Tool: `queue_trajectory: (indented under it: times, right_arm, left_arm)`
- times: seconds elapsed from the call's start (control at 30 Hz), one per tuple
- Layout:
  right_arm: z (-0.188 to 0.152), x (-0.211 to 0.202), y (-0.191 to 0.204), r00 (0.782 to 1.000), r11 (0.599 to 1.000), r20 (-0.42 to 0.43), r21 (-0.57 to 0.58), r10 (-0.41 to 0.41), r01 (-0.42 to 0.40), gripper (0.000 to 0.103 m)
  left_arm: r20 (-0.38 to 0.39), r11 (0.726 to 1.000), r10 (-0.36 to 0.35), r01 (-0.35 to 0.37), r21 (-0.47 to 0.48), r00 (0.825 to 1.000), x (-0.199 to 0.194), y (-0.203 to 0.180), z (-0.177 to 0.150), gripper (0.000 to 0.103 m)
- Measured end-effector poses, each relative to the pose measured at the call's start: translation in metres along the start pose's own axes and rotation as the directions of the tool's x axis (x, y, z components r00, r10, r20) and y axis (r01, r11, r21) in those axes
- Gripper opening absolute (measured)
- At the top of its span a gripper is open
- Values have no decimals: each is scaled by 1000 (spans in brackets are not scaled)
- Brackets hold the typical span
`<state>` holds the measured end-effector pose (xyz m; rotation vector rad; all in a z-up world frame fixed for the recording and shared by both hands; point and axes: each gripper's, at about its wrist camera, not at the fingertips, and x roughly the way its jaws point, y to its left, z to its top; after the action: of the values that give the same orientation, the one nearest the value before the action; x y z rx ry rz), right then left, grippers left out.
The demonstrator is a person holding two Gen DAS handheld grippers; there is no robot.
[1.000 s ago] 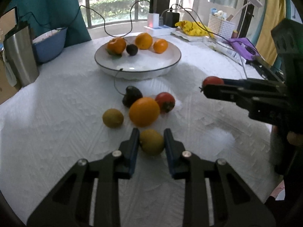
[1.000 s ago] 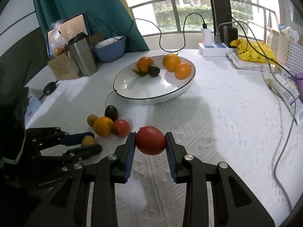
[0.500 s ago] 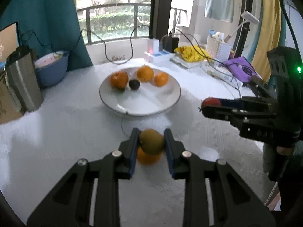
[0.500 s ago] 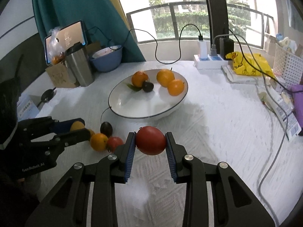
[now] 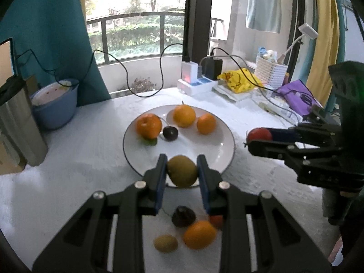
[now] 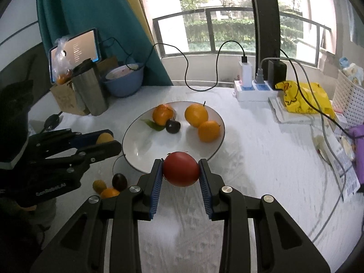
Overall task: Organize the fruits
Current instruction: 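Carry both fruits over the white bowl and open both grippers inside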
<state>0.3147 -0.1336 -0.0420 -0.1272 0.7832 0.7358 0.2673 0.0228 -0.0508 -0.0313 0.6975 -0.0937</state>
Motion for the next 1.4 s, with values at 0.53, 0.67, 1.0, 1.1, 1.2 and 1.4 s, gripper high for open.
queue_trajectory:
  times: [0.53, 0.67, 1.0, 1.1, 1.2, 1.4]
  right_arm:
    - [26, 57, -4, 1000, 1000, -26, -1, -7, 7, 34]
    - [31, 78, -1, 998, 999, -53, -19, -28, 27, 34]
    - [28, 99, -1, 995, 999, -83, -9, -54, 53, 34]
    - [29, 99, -2, 995, 999, -84, 1, -52, 52, 34]
    - [31, 94, 0, 995, 998, -77, 2, -66, 66, 34]
    - [35, 74, 2, 997, 998, -44, 10, -68, 68, 35]
  left_arm:
    - [-32, 999, -28, 27, -32, 999, 53, 33, 14, 28]
    - [-70, 998, -38, 34, -59, 997, 66, 40, 13, 28]
    - [-103, 992, -65, 54, -113, 993, 74, 49, 13, 29]
    - [-104, 992, -50, 38, -119, 993, 73, 49, 14, 29]
    - [-84, 992, -45, 34, -122, 995, 65, 50, 16, 29]
    - [-44, 993, -26, 21, -117, 999, 42, 50, 19, 29]
